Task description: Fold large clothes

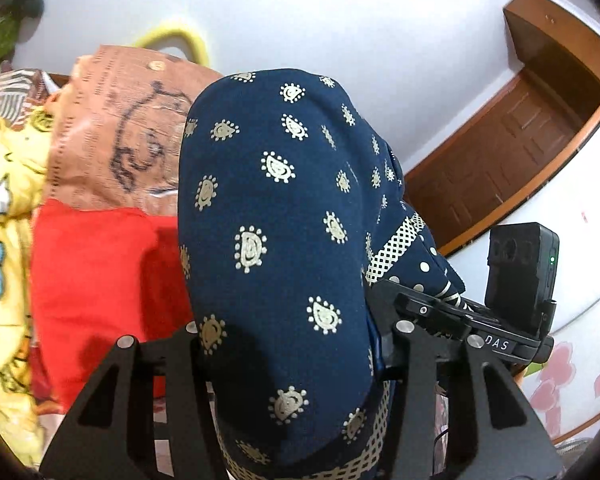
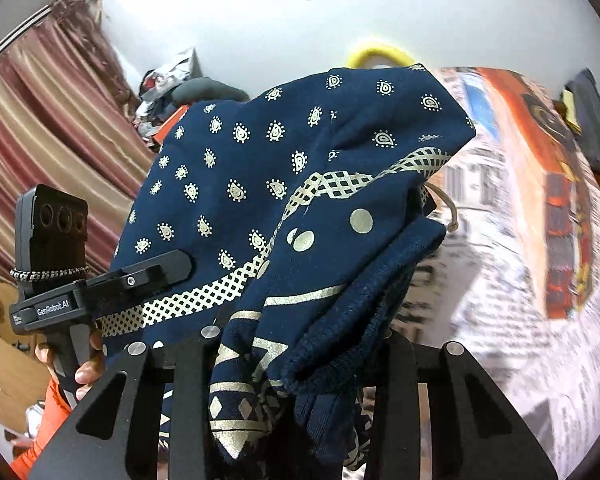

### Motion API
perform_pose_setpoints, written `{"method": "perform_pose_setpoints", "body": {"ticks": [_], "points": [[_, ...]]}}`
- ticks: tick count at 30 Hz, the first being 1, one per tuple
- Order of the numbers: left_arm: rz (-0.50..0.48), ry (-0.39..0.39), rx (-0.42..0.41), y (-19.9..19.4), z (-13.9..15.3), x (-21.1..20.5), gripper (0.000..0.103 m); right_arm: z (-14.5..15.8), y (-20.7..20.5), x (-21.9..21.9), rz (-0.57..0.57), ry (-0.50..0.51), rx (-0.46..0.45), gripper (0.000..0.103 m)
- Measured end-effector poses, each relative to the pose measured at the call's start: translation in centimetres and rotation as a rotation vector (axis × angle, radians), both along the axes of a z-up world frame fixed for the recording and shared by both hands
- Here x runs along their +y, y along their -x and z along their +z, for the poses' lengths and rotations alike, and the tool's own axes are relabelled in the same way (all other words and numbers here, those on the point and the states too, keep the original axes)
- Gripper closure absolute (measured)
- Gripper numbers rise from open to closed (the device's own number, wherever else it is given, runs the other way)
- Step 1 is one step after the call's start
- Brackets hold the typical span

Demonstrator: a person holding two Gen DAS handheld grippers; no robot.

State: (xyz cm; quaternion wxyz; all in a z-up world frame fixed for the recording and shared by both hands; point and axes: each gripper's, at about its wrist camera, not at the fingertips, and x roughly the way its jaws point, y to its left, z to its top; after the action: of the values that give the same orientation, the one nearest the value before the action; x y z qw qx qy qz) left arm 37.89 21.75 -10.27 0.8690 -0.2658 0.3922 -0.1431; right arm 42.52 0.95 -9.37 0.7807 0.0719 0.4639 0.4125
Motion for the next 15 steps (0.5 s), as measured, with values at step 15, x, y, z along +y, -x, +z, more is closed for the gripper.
{"method": "perform_pose_setpoints", "body": {"ticks": [15], "points": [[0.162, 0.079, 0.211, -1.4, -13.7, 13.5, 0.053, -13.6, -5.3, 13.5, 0.125, 0.071, 0.201, 0.071]]}}
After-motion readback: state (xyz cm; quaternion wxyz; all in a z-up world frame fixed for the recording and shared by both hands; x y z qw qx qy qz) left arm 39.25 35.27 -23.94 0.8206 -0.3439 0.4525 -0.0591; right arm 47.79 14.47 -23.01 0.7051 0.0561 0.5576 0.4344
